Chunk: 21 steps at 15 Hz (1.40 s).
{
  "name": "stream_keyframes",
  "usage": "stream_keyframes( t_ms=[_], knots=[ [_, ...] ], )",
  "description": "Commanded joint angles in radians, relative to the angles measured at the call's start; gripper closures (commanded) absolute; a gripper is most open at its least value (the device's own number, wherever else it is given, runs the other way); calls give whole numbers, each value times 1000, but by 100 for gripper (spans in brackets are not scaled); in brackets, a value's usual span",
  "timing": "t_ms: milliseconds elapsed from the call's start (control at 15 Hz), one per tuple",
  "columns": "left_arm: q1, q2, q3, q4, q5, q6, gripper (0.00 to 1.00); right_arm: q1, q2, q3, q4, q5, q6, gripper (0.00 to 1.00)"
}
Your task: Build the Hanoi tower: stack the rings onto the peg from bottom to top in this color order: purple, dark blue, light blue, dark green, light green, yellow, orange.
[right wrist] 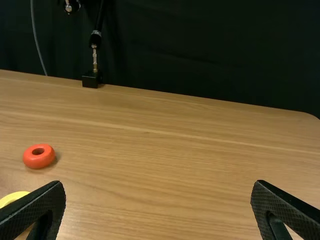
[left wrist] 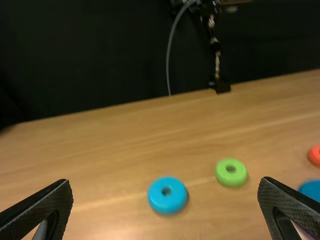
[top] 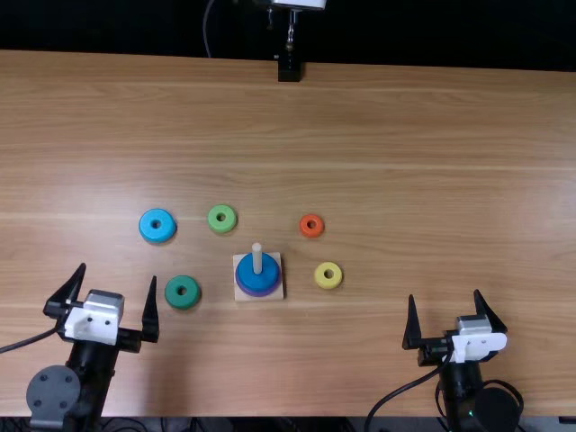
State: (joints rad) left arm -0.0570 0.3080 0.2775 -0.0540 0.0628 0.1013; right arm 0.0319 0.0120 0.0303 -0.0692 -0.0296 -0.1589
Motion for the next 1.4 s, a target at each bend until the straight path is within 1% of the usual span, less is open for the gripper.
stream_keyframes(
  t_ms=[0,267,400,600,733,800,867,933,1067,1200,1267,1333],
  knots=[
    [2,72,72,-1,-28,7,0,-10,-12,-15,0,7,-3,0],
    [5,325,296,-14,-28,9,0,-10,-12,-15,0,7,-3,0],
    [6,434,370,-16,-28,9,0,-9,-12,-15,0,7,-3,0],
    [8,606,431,-20,-30,9,0,-10,-12,-15,0,7,-3,0],
    [8,764,517,-93,-28,11,0,-10,-12,-15,0,7,-3,0],
    [9,838,558,-150,-15,9,0,-10,-12,-15,0,7,-3,0],
    [9,901,575,-183,-13,5,0,-9,-12,-15,0,7,-3,0],
    [9,954,577,-187,-28,2,0,-10,-12,-15,0,7,-3,0],
    [13,1034,628,-193,-24,-6,0,-10,-12,-15,0,7,-3,0],
    [23,1140,693,-250,-22,-7,0,-10,-12,-15,0,7,-3,0],
    [23,1175,727,-283,-22,-20,0,-10,-12,-15,0,7,-3,0],
    [23,1201,755,-305,-24,-57,0,-10,-12,-15,0,7,-3,0]
  ],
)
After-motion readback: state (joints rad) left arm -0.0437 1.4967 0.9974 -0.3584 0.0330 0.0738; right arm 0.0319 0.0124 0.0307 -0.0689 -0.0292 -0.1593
